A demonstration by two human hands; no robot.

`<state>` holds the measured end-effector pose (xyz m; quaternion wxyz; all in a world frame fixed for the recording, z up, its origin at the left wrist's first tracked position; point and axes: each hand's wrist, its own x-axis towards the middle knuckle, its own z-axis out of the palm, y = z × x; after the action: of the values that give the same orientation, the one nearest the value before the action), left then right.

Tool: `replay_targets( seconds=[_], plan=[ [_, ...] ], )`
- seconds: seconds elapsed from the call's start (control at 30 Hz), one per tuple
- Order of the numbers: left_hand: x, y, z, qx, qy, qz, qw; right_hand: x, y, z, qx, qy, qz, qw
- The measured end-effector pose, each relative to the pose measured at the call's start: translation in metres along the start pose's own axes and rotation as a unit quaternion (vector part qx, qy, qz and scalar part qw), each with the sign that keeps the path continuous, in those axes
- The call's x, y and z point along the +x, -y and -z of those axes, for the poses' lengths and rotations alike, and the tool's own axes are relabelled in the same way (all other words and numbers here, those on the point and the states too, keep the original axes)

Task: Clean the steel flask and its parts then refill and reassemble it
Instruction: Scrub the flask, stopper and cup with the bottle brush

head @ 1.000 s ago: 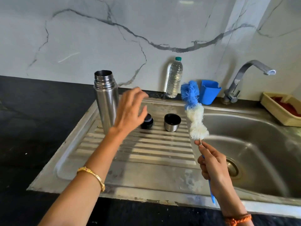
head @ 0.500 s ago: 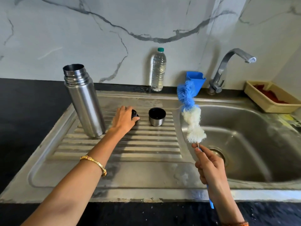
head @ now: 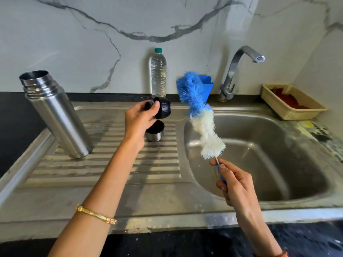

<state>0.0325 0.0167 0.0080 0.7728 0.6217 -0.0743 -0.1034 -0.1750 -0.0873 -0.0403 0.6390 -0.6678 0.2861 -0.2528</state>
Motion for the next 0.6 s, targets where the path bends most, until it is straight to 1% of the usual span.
replay_targets(
  seconds=[0.1,0.17,0.27,0.33,0.43,0.5,0.6],
  plan=[
    [-0.008,0.007,-0.028,-0.074,-0.026,0.049,0.996,0.004,-0.008,0.019,-0.038,0.008,0.030,0.999],
    [-0.011,0.013,-0.044,-0.110,-0.047,0.055,0.991,0.003,-0.018,0.035,-0.075,0.009,0.042,0.996],
    [-0.012,0.021,-0.069,-0.116,-0.062,0.053,0.990,0.002,-0.033,0.058,-0.126,-0.006,0.038,0.991],
    [-0.015,0.024,-0.091,-0.120,-0.048,0.039,0.991,0.013,-0.033,0.072,-0.120,-0.004,0.043,0.992],
    [-0.020,0.022,-0.124,-0.116,-0.021,0.003,0.993,0.043,-0.015,0.084,-0.100,0.005,0.064,0.993],
    [-0.021,0.023,-0.140,-0.112,-0.014,-0.009,0.994,0.055,-0.011,0.094,-0.082,0.015,0.056,0.995],
    [-0.017,0.027,-0.150,-0.136,-0.054,0.007,0.989,0.048,-0.028,0.109,-0.092,0.028,0.042,0.994]
  ],
)
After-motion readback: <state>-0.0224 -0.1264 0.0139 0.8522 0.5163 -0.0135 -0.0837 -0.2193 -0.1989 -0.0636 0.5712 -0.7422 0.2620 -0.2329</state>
